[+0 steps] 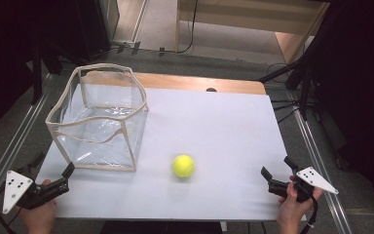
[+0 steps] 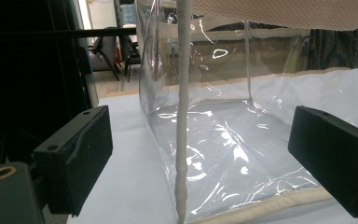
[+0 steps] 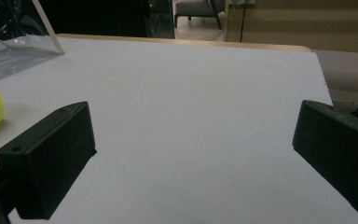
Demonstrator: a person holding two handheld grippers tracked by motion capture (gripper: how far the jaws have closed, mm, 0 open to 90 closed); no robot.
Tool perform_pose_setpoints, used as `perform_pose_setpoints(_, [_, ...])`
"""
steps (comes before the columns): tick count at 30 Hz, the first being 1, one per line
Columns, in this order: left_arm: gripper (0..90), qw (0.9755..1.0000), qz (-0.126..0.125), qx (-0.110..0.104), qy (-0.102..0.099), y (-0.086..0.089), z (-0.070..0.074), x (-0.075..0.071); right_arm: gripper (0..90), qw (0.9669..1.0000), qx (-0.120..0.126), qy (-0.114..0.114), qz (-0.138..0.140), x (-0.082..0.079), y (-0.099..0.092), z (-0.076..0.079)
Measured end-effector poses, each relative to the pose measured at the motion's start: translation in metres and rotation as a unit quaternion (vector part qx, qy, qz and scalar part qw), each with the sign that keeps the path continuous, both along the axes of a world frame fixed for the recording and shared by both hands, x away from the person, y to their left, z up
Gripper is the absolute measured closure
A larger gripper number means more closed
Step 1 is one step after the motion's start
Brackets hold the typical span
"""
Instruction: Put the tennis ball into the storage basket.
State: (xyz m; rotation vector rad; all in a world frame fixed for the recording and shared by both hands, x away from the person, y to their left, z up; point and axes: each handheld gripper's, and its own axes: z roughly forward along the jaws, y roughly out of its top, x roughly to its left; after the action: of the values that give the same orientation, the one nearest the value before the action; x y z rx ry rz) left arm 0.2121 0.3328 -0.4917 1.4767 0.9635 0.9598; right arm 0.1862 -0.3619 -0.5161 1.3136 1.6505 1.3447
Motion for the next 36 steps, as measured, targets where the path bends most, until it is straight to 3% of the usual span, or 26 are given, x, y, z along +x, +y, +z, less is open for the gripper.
perform_pose_setpoints(7, [6.8, 1.0, 0.0, -0.001, 0.0, 0.0, 0.0, 0.0, 0.0, 0.9999, -0.008, -0.013, -0.002, 0.0, 0.001, 0.003])
perform_pose_setpoints(8, [6.8, 1.0, 0.0, 0.0, 0.0, 0.0, 0.0, 0.0, 0.0, 1.0, -0.005, -0.004, -0.002, -0.001, 0.003, 0.004])
perform_pose_setpoints(17, [6.8, 1.0, 0.002, 0.009, 0.001, -0.002, 0.0, 0.0, 0.0, 0.9997, -0.021, 0.001, 0.013, 0.002, 0.014, 0.019])
perform_pose_setpoints(28, [6.8, 0.9998, 0.0, 0.02, 0.0, -0.004, -0.001, -0.001, 0.0, 0.9967, -0.056, 0.016, 0.056, 0.009, 0.032, 0.038])
perform_pose_setpoints(36, [6.8, 0.9998, 0.001, 0.022, -0.001, -0.004, -0.001, -0.001, 0.0, 0.9934, -0.065, 0.037, 0.087, 0.019, 0.047, 0.045])
